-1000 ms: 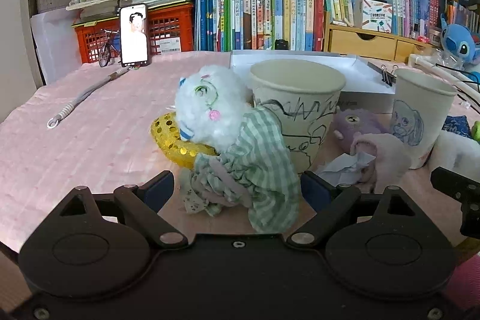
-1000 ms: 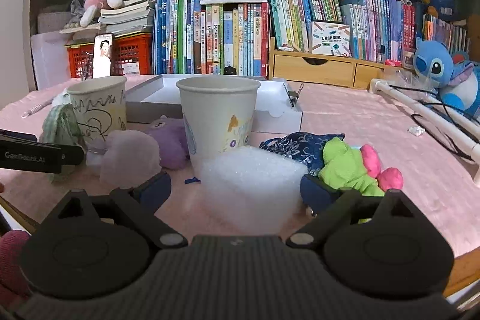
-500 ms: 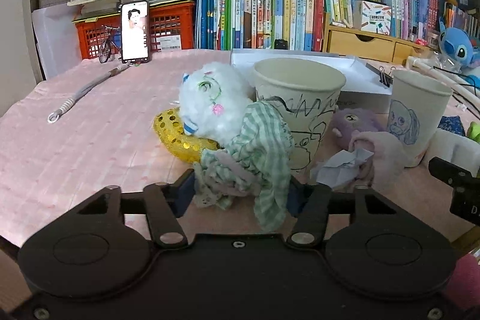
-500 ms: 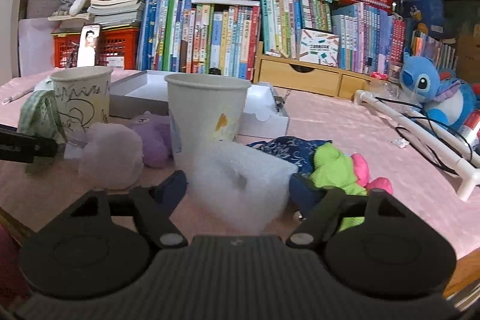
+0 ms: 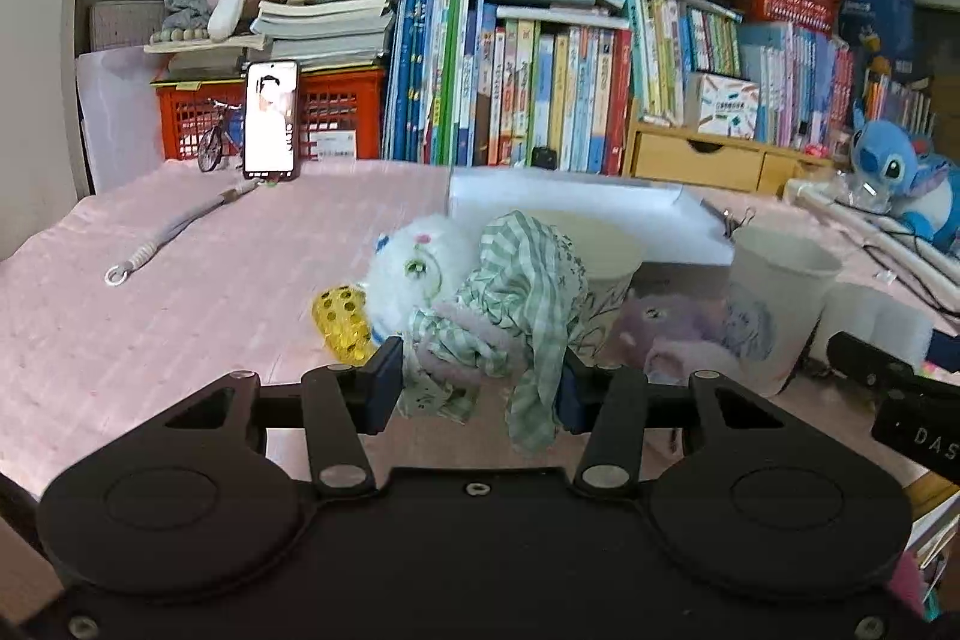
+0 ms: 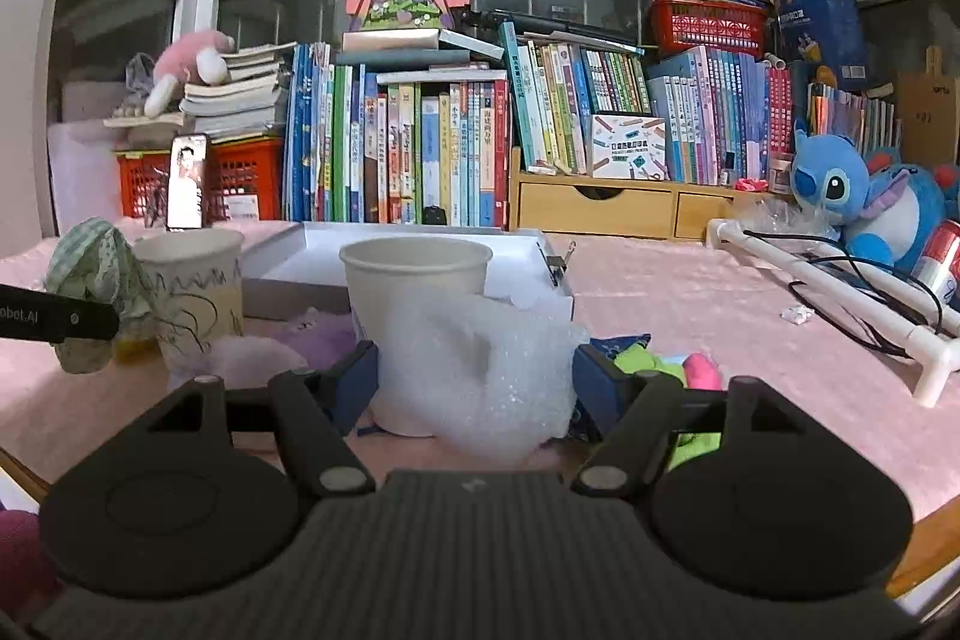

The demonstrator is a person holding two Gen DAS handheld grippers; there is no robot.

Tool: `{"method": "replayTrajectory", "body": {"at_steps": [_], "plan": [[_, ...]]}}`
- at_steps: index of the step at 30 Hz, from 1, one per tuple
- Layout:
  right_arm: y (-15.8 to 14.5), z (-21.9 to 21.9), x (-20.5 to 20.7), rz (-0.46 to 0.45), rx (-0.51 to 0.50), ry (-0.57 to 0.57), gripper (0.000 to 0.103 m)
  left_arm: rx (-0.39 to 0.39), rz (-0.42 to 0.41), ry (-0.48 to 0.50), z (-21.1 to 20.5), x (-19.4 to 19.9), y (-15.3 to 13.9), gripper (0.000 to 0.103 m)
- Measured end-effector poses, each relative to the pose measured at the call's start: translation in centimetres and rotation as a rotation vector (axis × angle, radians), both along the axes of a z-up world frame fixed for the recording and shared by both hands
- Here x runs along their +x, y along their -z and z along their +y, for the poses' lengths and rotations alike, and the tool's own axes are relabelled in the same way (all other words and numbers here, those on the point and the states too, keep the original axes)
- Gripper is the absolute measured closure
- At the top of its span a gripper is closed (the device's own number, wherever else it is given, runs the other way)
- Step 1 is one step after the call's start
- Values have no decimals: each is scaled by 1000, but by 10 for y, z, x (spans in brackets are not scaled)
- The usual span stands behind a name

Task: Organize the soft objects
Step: 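Lift and carry the cloth and foam block over the white tray with both tools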

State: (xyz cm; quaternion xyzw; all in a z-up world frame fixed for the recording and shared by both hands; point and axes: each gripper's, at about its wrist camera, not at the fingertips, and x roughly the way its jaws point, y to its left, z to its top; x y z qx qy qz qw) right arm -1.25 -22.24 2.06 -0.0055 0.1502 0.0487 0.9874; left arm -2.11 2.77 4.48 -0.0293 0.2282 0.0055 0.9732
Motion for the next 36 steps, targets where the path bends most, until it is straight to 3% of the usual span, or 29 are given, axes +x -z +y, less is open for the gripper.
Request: {"method": "replayTrajectory", "body": {"at_steps": [21,30,36], "plan": [[-14,-3,-18,-100,80,-59,31,-39,-47,59,-9,-10,-22,56],[-35,-11,-14,-155,123,-78,32,-37,-100,98,-11,0,-47,56],[-45,-19,-2,-158,162,-78,32,-59,-94,136,-14,14,-59,56]]}}
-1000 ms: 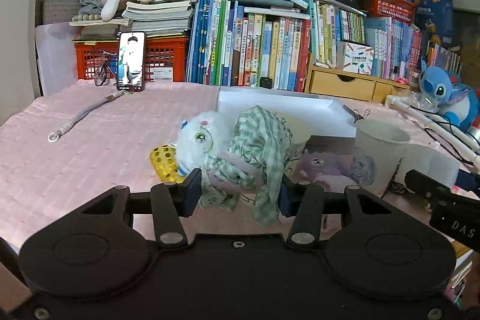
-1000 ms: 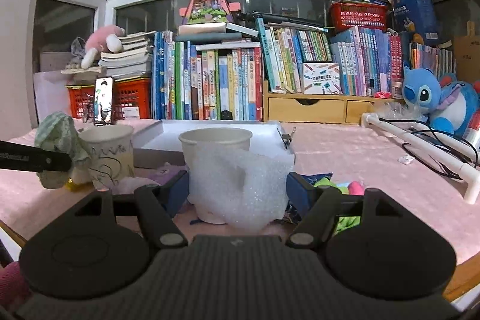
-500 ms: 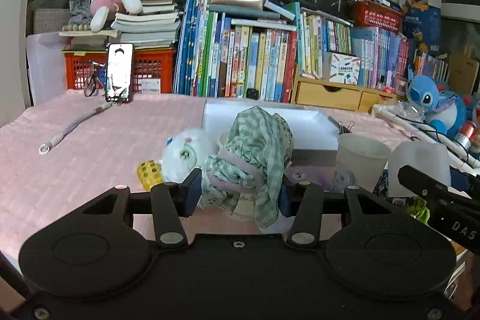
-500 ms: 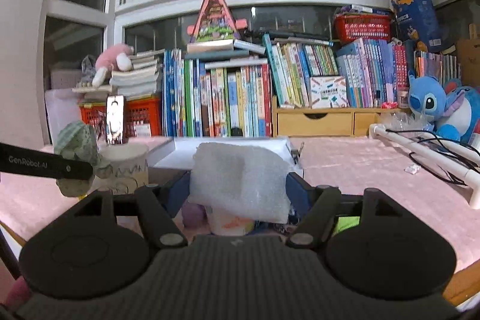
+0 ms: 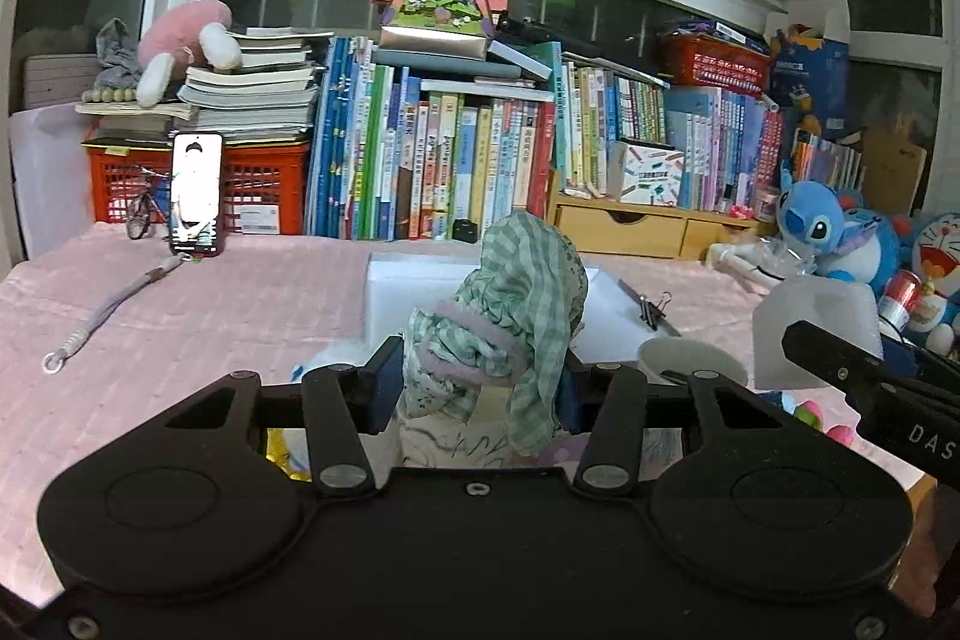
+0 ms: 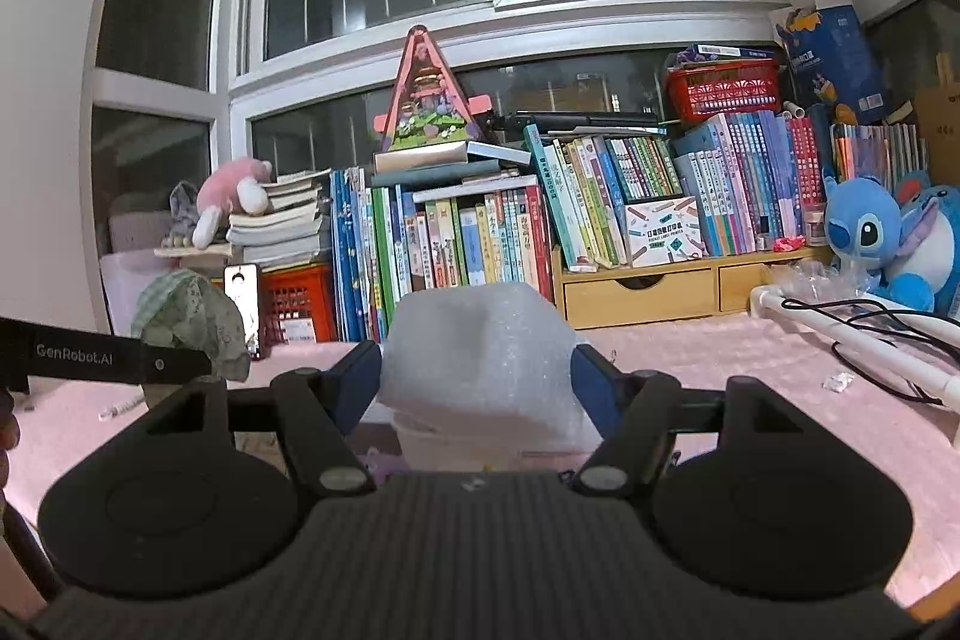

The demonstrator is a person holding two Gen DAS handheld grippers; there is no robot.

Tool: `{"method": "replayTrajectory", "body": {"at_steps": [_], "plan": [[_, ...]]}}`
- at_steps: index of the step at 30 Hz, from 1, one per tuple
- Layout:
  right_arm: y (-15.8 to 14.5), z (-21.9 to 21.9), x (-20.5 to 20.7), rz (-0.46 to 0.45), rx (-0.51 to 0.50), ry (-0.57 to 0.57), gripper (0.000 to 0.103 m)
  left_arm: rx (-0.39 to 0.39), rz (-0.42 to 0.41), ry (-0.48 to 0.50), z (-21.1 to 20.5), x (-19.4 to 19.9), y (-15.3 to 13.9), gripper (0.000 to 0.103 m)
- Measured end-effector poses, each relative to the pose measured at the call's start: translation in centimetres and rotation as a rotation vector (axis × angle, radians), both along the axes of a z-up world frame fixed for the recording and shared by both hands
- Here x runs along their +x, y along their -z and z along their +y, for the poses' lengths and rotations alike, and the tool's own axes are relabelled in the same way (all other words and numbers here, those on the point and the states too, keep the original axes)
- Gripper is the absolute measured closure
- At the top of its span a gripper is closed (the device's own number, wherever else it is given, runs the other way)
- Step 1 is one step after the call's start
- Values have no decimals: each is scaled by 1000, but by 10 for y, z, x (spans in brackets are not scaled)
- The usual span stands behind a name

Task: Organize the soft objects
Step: 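Lift and carry the cloth and foam block over the white tray with both tools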

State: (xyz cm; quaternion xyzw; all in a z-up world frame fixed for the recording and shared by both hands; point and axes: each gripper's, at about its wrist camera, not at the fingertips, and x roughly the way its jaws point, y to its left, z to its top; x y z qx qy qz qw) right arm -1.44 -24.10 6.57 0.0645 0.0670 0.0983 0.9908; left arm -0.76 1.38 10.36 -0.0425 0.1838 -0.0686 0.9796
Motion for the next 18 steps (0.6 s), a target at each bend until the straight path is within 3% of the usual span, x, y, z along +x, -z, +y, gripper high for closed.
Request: {"method": "replayTrajectory", "body": {"at_steps": [10,18], "plan": [[-14,-10,23,16,11,-2,32,-39,45,42,10,36,-17,56],[-30,-21,65,110,43,-60,32,-52,75,63,10,84,-39,56]]}}
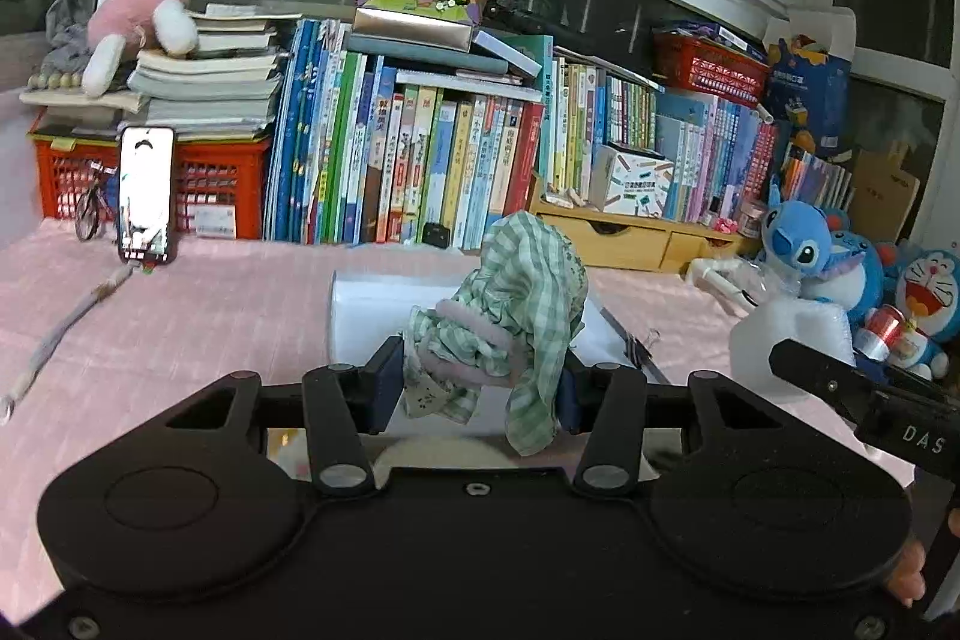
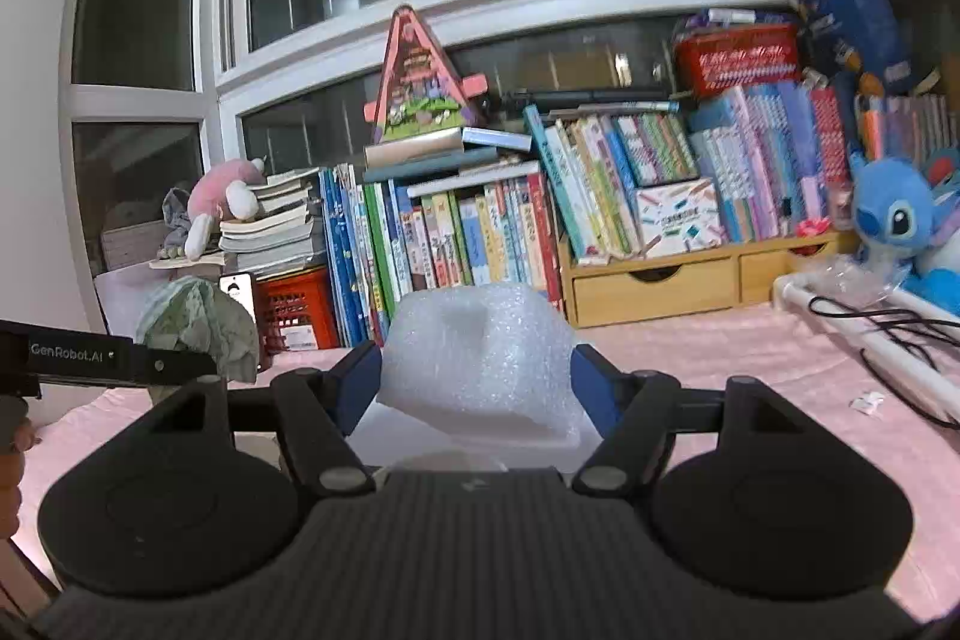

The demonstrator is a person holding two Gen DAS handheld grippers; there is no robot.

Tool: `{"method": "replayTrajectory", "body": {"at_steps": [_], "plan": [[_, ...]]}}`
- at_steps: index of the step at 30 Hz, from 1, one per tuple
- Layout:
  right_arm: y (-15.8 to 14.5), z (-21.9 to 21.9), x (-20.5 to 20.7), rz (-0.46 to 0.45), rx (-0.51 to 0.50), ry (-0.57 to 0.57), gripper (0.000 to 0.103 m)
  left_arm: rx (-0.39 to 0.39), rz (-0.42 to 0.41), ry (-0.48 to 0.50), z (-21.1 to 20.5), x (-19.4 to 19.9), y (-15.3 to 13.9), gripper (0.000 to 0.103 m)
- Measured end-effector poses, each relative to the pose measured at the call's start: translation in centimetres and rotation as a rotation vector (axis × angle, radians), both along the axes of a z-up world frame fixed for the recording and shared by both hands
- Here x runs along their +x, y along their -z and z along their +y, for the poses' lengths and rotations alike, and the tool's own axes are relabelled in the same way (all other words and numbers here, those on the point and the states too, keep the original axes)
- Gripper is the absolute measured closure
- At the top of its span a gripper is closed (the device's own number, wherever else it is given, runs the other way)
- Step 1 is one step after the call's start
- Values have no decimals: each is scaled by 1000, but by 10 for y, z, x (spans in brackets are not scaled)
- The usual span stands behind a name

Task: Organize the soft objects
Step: 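Lift and carry the cloth and foam block over the white tray with both tools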

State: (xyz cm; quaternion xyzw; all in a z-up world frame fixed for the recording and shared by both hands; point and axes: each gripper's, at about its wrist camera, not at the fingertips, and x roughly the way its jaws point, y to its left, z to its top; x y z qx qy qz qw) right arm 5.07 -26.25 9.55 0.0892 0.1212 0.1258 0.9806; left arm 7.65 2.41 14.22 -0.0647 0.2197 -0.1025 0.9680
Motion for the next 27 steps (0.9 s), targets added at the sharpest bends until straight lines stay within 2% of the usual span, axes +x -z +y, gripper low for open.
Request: {"method": "replayTrajectory", "body": {"at_steps": [4,11,17,20,27], "plan": [[-9,-7,33,79,9,-40,32,12,49,31,-6,35,-8,56],[-9,-18,106,254,10,-80,32,-6,214,76,-17,109,-4,56],[-1,-11,156,373,-39,-108,32,-56,406,76,-21,173,22,56],[6,-3,175,430,-71,-130,32,-46,485,56,-26,199,39,56],[22,18,207,556,-145,-172,31,-19,578,20,-30,234,66,56]]}}
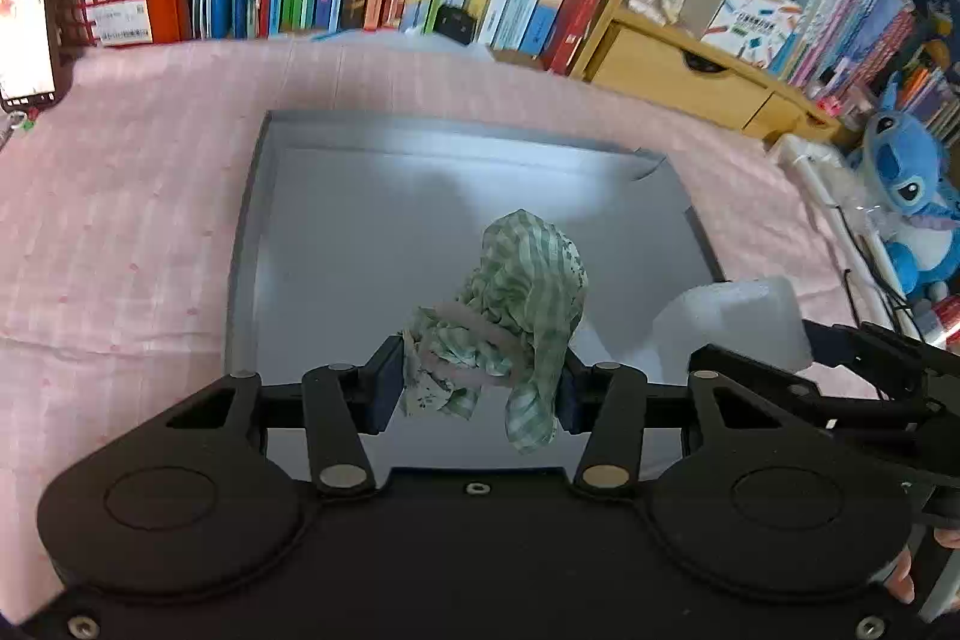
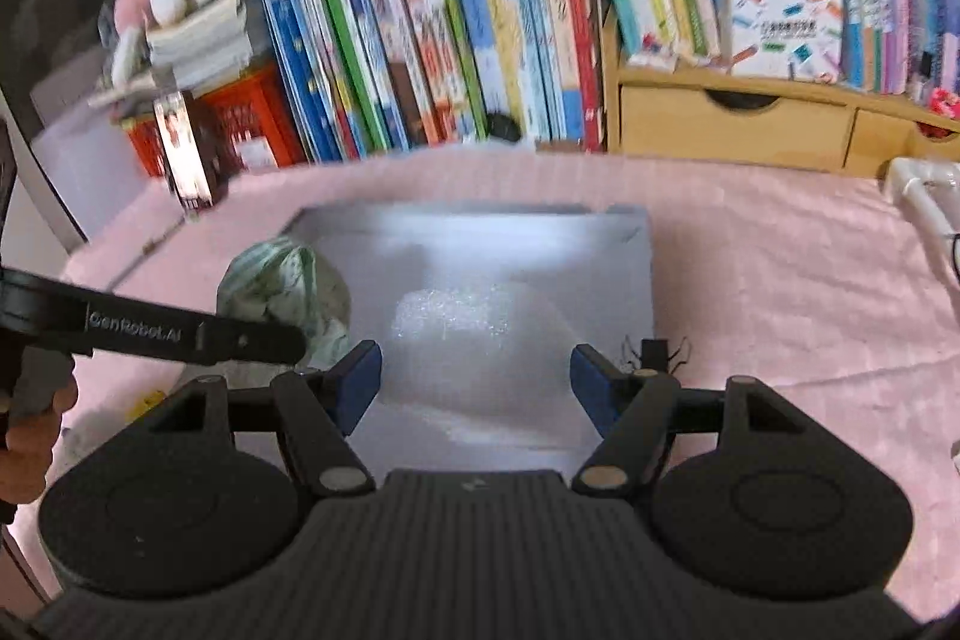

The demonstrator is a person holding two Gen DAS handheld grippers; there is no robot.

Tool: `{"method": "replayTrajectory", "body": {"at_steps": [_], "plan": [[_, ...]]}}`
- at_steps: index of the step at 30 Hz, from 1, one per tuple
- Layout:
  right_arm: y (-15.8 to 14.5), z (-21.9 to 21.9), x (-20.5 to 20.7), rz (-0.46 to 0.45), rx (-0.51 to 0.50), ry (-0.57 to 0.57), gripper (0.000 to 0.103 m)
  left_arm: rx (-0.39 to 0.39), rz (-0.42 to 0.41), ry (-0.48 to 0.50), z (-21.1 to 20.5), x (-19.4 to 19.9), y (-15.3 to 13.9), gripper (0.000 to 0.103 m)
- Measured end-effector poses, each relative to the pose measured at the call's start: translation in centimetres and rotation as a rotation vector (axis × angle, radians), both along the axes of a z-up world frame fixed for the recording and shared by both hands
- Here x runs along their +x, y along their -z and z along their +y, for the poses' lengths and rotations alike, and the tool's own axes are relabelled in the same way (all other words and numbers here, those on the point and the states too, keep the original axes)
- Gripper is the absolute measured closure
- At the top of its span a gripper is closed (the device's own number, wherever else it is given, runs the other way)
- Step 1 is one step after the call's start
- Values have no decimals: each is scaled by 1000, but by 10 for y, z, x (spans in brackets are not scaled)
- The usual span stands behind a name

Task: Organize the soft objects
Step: 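Lift and carry the cloth and foam block over the white tray with both tools, then lower both items into the white tray and open both tools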

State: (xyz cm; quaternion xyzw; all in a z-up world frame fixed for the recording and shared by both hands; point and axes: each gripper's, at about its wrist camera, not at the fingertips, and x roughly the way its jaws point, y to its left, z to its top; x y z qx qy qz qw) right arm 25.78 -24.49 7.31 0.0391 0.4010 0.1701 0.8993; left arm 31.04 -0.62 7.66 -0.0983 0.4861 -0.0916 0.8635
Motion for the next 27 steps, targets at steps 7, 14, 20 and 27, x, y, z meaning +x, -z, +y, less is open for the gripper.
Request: {"method": "replayTrajectory", "body": {"at_steps": [7,14,20,27], "plan": [[19,6,24,99,-40,14,31,15,59,-8,-4,11,11,56],[27,12,33,138,-64,6,31,39,105,-14,-9,20,22,56],[26,16,36,149,-79,-2,31,37,113,-20,-10,24,23,56],[27,18,36,152,-88,2,30,26,118,-23,-8,25,24,53]]}}
